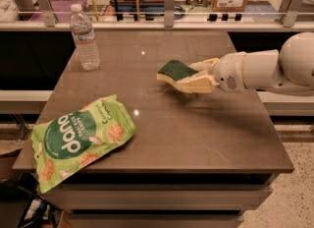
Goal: Move sponge near green rice chip bag
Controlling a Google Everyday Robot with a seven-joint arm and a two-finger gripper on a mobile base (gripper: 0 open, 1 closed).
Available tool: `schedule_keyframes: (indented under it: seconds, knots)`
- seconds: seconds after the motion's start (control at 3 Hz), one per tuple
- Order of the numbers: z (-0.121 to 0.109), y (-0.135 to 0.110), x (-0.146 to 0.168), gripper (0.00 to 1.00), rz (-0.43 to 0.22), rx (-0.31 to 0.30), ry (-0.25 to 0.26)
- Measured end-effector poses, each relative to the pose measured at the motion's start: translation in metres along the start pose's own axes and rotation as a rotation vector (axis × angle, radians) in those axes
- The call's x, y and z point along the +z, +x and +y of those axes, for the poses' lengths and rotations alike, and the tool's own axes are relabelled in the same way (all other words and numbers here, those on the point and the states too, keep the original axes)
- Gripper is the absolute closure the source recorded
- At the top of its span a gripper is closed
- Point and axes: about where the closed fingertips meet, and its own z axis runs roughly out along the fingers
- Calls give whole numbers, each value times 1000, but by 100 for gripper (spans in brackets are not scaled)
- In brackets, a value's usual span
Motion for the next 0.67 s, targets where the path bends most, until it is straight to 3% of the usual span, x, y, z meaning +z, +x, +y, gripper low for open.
schedule_keyframes:
  seconds: [0.67]
  knots:
    - [81, 13, -21, 100, 91, -30, -50]
